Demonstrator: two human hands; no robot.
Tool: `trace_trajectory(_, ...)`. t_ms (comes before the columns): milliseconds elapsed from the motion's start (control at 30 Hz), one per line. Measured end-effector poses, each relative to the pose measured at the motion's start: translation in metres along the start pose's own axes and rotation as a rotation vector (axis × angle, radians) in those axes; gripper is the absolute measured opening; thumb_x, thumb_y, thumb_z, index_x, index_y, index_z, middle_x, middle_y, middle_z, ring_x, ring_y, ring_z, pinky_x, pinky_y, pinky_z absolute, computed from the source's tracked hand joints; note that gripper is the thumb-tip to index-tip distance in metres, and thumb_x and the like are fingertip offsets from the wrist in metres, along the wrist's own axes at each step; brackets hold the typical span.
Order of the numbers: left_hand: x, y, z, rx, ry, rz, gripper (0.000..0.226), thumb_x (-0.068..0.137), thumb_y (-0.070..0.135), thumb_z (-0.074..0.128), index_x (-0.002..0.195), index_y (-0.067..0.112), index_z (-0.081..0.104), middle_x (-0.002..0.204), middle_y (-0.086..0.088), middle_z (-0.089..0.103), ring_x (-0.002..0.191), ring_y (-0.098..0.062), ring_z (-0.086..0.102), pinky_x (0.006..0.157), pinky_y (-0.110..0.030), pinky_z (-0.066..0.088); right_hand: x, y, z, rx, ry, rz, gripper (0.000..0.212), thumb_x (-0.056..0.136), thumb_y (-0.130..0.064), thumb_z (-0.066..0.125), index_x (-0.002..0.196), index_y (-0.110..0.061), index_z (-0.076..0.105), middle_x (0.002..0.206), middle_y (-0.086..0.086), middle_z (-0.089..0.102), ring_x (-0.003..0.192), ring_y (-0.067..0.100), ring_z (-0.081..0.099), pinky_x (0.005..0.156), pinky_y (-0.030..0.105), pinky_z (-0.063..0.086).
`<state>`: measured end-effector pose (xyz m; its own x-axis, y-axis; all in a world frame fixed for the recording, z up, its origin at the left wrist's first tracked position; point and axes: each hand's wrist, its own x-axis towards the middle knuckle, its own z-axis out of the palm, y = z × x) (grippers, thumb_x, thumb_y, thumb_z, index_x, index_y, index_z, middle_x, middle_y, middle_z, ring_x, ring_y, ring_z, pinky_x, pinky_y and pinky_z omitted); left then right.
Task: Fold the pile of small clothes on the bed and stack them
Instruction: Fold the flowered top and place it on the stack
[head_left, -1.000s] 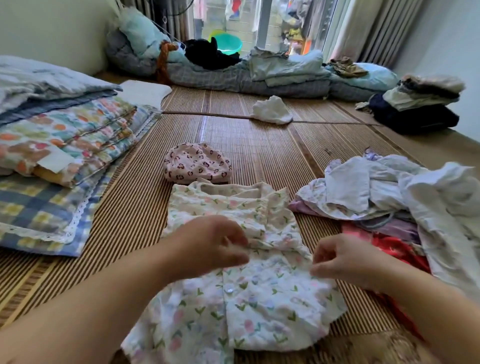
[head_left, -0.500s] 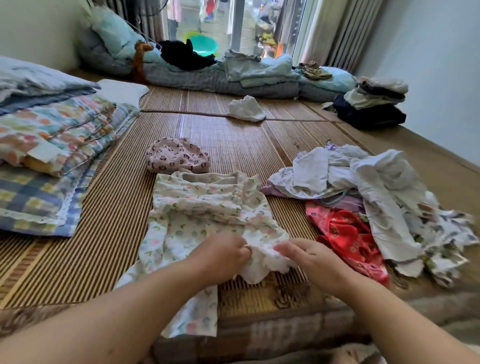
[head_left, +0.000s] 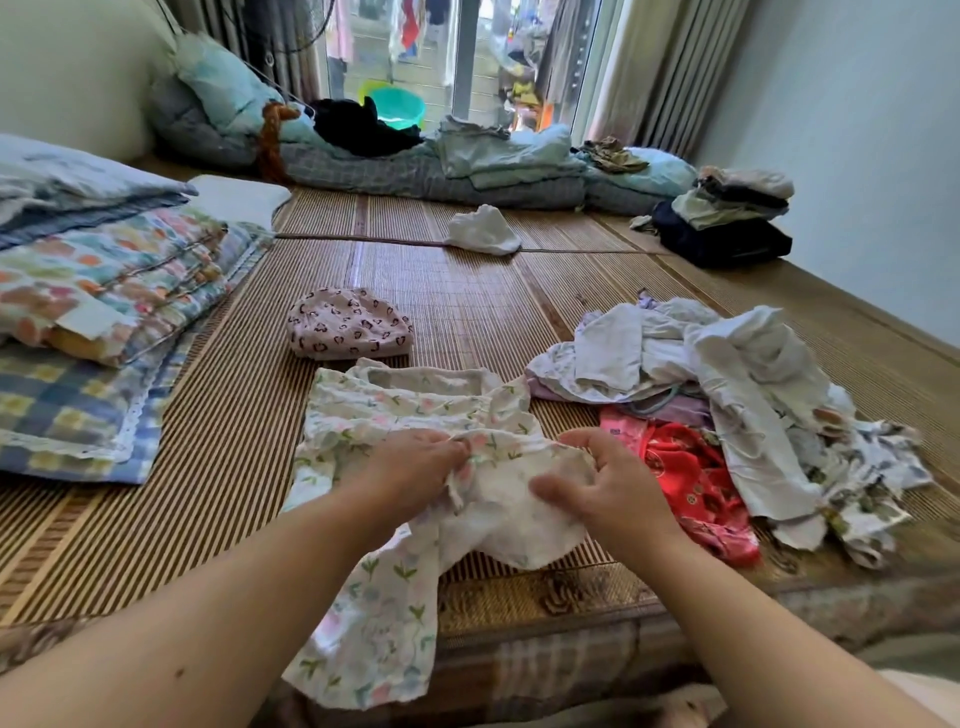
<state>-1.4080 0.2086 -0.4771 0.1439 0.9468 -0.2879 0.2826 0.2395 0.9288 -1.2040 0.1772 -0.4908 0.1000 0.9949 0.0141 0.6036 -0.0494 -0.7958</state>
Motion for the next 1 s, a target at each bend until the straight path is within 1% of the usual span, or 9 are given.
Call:
trace_trajectory(100,0.002,0.001,0.001,-0.013,-0.029,0.0,0.027,0.096,0.022,0.056,0.076,0.008,0.069,0.071,-0.007,0.065,0.059,-0.018,0.059,0.054,-0.023,0.045,-0.001,-0.001,-0.003,-0.398,0.141,-0.15,0.014,0.085,-0.025,0.065,0.099,-0.025,0.068,0.091,-0.004,0.068,0.085,0.016,0.063,0.07,0.03,0.05)
trace_trajectory(267,0.002,-0.001,0.003,0.135,-0.104,0.083,0.03,0.097,0.026,0.054,0.074,0.012,0.068,0.068,-0.01,0.054,0.062,-0.019,0.046,0.06,-0.03,0.038,-0.008,-0.002,-0.017,-0.575,0.236,-0.15,0.028,0.087,-0.015,0.06,0.114,-0.022,0.068,0.102,0.004,0.056,0.087,0.024,0.059,0.075,0.034,0.051)
trace_trajectory(400,-0.001,-0.001,0.001,0.233,-0.175,0.14,0.034,0.096,0.028,0.056,0.067,0.018,0.069,0.061,-0.004,0.052,0.053,-0.018,0.039,0.051,-0.025,0.031,-0.028,-0.008,-0.03,-0.435,0.08,-0.063,0.057,0.084,-0.001,0.053,0.134,-0.028,0.053,0.122,0.001,0.051,0.096,0.011,0.053,0.078,0.016,0.042)
trace_trajectory(467,-0.004,-0.002,-0.001,0.269,-0.209,0.165,0.035,0.096,0.031,0.055,0.066,0.02,0.07,0.062,-0.004,0.053,0.052,-0.017,0.039,0.05,-0.024,0.03,-0.04,-0.013,-0.038,-0.251,-0.008,0.018,0.06,0.082,0.003,0.051,0.131,-0.032,0.053,0.125,-0.008,0.051,0.089,0.001,0.057,0.066,0.005,0.043)
trace_trajectory(567,-0.006,-0.003,-0.004,0.335,-0.248,0.193,0.026,0.096,0.031,0.056,0.078,0.018,0.07,0.072,-0.003,0.062,0.06,-0.017,0.052,0.058,-0.027,0.043,-0.053,-0.012,-0.047,-0.028,-0.17,0.192,0.048,0.083,-0.001,0.06,0.117,-0.035,0.06,0.117,-0.012,0.061,0.074,0.006,0.068,0.053,0.011,0.047)
trace_trajectory(667,-0.01,-0.007,-0.013,0.392,-0.239,0.194,0.018,0.095,0.031,0.057,0.084,0.02,0.068,0.085,-0.003,0.07,0.076,-0.018,0.065,0.075,-0.035,0.055,-0.061,-0.005,-0.049,-0.19,-0.251,0.254,0.033,0.081,-0.016,0.072,0.104,-0.038,0.064,0.11,-0.013,0.063,0.071,-0.001,0.064,0.052,0.009,0.043)
trace_trajectory(800,-0.018,-0.018,-0.04,0.668,-0.079,0.201,0.013,0.092,0.041,0.057,0.094,0.03,0.064,0.096,0.004,0.068,0.08,-0.016,0.065,0.076,-0.036,0.057,-0.068,0.002,-0.046,-0.458,-0.466,0.288,0.058,0.07,-0.032,0.079,0.12,-0.046,0.054,0.124,-0.011,0.059,0.096,0.001,0.063,0.081,0.016,0.051)
trace_trajectory(933,-0.028,-0.042,-0.082,0.85,0.197,-0.066,0.071,0.081,0.062,0.06,0.137,0.021,0.044,0.139,-0.006,0.045,0.118,-0.022,0.053,0.099,-0.04,0.047,-0.069,0.002,-0.036,-0.531,-0.445,0.238,0.086,0.065,-0.057,0.078,0.14,-0.041,0.037,0.139,-0.01,0.038,0.123,0.007,0.044,0.101,0.023,0.038)
trace_trajectory(1000,-0.04,-0.056,-0.098,0.875,0.174,-0.28,0.084,0.072,0.074,0.059,0.13,0.015,0.051,0.129,-0.008,0.055,0.111,-0.022,0.058,0.094,-0.038,0.051,-0.071,0.004,-0.023,-0.504,-0.397,0.209,0.083,0.07,-0.062,0.071,0.141,-0.039,0.035,0.139,-0.007,0.035,0.126,0.011,0.041,0.103,0.028,0.037)
